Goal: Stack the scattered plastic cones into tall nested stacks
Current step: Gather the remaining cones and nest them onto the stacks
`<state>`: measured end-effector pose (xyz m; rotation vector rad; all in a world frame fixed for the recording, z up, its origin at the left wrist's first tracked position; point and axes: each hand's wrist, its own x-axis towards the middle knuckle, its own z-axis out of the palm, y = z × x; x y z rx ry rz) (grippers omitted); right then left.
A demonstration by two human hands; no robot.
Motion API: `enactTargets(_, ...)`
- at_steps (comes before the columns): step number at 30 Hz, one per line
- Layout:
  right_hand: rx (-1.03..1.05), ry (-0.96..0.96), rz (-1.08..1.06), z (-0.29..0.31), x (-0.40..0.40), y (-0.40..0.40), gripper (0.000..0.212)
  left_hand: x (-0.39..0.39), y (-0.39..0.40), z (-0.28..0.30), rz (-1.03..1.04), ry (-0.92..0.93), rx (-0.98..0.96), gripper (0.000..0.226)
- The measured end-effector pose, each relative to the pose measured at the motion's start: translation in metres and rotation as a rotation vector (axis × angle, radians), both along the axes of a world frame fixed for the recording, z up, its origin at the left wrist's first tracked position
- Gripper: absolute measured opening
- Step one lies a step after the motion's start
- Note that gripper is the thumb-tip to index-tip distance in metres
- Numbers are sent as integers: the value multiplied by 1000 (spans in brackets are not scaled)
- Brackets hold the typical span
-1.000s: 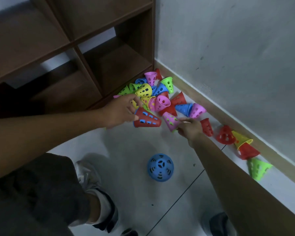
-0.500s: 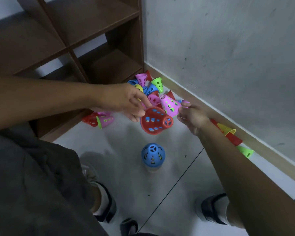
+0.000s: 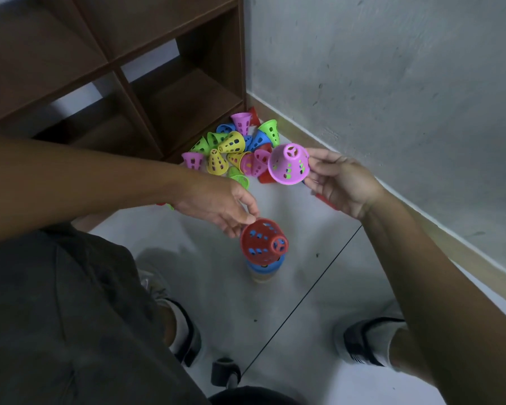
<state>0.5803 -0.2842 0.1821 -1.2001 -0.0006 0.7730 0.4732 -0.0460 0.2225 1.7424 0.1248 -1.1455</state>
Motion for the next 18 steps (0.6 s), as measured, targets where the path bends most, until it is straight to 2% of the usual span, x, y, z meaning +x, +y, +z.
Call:
enactTargets(5, 72, -20, 180, 14, -3, 0, 29, -7, -3, -16, 101, 4, 86, 25)
enactTargets(8, 55, -43, 329, 16, -6, 0, 32, -10, -8, -23, 142, -26, 109, 18)
enactTargets(12, 71, -26, 461, 15, -7, 1, 47, -12, -12, -31, 171, -63, 109, 12)
enactTargets(15, 98, -17, 496, 15, -8, 1, 41, -15, -11, -34, 175, -56, 122, 11)
enactTargets(18, 101, -18, 564, 17, -10, -2, 31, -16, -9, -36, 176, -71, 168, 24)
